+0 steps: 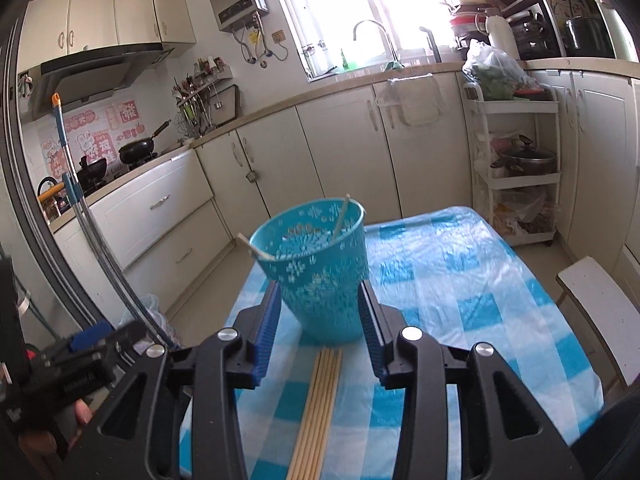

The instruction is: Organize utensils

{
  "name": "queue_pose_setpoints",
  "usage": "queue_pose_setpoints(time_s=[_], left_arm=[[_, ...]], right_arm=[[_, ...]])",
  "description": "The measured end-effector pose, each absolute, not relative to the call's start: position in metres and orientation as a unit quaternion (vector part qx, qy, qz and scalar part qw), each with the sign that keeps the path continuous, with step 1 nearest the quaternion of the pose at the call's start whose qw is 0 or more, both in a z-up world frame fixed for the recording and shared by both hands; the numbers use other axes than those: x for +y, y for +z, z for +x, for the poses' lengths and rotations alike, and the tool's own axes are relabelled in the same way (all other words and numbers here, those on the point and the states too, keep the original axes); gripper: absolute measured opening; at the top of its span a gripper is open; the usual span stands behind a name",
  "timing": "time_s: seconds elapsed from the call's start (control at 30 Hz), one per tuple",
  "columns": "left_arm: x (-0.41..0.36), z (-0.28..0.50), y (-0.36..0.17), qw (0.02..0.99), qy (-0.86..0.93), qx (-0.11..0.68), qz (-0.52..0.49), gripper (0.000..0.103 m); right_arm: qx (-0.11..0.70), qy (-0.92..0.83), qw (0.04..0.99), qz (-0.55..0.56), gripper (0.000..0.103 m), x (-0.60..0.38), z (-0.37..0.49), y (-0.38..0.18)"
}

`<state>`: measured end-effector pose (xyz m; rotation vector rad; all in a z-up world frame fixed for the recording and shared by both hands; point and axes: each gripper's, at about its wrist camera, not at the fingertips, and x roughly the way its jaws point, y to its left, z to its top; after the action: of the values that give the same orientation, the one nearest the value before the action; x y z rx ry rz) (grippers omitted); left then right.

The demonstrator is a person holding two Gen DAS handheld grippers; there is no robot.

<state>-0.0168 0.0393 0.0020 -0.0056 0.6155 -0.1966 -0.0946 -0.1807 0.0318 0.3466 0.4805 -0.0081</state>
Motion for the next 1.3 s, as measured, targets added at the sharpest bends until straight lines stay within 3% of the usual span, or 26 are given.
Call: queue_pose_setpoints(time_s=[0.7, 0.93, 1.07, 1.3], left_arm=[[0.044, -0.078, 0.039, 0.961, -0.114, 0.253, 0.015, 0.087], [0.055, -0.076, 0.031, 0.957, -0.113, 0.269, 0.003, 0.087], [0.061, -0.073, 0.023, 0.954, -0.105, 0.280, 0.002, 0.088], [0.068, -0.060, 0.010, 0.949, -0.093, 0.302, -0.006, 0.088]], right_arm=[[0.262, -0.013, 0.953, 0.153, 0.040, -0.168, -0.142, 0.017], [0.351, -0.013, 0.926, 0.136, 0.039, -0.155, -0.107, -0.032], [0.399, -0.013, 0.905, 0.146, 0.030, -0.155, -0.076, -0.063], [0.418, -0.019, 0.898, 0.134, 0.029, -0.150, -0.037, -0.084]])
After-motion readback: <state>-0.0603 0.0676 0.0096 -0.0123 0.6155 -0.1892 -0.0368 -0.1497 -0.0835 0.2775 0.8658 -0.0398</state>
